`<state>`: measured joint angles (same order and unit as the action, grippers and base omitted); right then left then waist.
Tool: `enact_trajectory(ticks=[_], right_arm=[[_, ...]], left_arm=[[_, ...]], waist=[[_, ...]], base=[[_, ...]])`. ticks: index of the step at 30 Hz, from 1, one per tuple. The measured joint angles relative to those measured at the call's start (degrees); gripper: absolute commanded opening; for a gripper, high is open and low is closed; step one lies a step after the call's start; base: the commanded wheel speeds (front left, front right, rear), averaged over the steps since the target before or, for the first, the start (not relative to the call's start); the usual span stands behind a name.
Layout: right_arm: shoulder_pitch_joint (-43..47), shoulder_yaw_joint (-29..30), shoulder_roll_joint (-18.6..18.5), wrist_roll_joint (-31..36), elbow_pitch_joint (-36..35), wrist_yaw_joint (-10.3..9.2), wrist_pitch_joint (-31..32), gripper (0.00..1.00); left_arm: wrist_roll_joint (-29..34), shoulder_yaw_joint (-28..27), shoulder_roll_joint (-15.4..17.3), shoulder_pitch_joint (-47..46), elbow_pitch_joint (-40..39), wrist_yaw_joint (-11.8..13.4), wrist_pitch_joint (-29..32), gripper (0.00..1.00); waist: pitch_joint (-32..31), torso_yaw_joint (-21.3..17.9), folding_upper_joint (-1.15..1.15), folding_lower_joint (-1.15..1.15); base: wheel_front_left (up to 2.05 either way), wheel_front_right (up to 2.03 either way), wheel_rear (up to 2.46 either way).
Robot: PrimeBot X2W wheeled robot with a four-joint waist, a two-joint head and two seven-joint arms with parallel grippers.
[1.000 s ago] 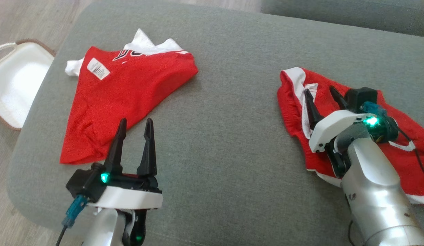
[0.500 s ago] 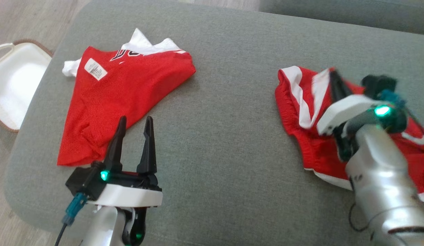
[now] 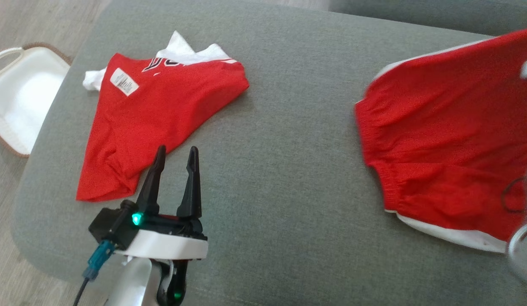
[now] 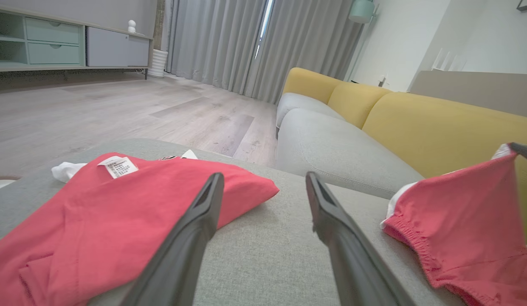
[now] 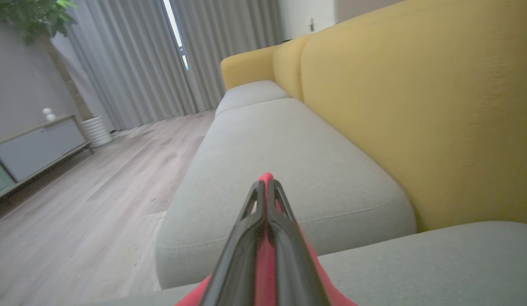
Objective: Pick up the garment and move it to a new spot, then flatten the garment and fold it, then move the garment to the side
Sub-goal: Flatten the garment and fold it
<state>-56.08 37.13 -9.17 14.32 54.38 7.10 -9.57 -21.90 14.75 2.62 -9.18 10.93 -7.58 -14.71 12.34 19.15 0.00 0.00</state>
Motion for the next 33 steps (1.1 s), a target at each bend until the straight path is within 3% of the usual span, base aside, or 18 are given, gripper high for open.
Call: enact_trajectory(ticks=[3,4,5,10,16,21,26,27,33], right_arm=[[-2.3,9.1,-0.2,7.8,-3.2,0.0,-0.1,0.0],[-2.8,11.5,-0.1,10.7,-4.5,0.0,-0.7,0.33],[-3.6,14.0,0.2,13.2,-5.4,0.0,-1.0,1.0],[-5.9,18.6,2.4,20.4,-5.1,0.0,-2.2,1.0],[-5.2,13.9,4.3,20.9,-1.5,0.0,-4.7,1.0],[-0.8,-0.3,5.5,11.6,-2.7,0.0,-4.8,1.0],[13.1,-18.1,5.8,-3.2,-9.4,0.0,-4.8,1.0],[13.1,-18.1,5.8,-3.2,-9.4,0.0,-4.8,1.0],[32.4,-30.8,5.8,-15.2,-19.0,0.0,-4.8,1.0]], left_arm=[[-0.4,0.0,0.0,0.0,0.0,0.0,0.0,1.0],[-0.5,0.1,0.0,-0.1,0.0,0.0,0.0,1.0],[-0.7,0.1,0.0,-0.1,0.0,0.0,0.0,1.0],[-0.8,-0.1,0.0,-0.2,0.0,0.0,0.0,1.0],[-0.8,-0.8,0.0,-0.1,-0.4,0.0,0.0,1.0],[-0.7,-2.1,0.0,-0.1,-1.0,0.0,0.0,1.0],[-0.2,-2.5,0.0,0.6,-1.4,0.1,0.0,1.0],[-0.2,-2.5,0.0,0.6,-1.4,0.1,0.0,1.0],[0.5,-3.6,0.1,3.8,-1.6,0.6,0.0,1.0]], waist=[[0.5,0.8,0.0,0.0],[0.6,1.0,0.0,0.0],[0.7,1.2,0.0,0.0],[0.4,0.8,0.0,0.0],[-0.9,-1.5,0.0,-0.01],[-2.4,-4.5,0.0,0.0],[-4.8,-7.8,0.0,-0.01],[-4.8,-7.8,0.0,-0.01],[-8.5,-12.1,0.0,-0.01]], base=[[0.0,0.0,0.0],[0.0,0.0,0.0],[0.0,0.0,0.0],[0.0,0.0,0.0],[0.0,0.0,0.0],[0.0,0.0,0.0],[0.0,0.0,0.0],[0.0,0.0,0.0],[0.0,0.0,0.0]])
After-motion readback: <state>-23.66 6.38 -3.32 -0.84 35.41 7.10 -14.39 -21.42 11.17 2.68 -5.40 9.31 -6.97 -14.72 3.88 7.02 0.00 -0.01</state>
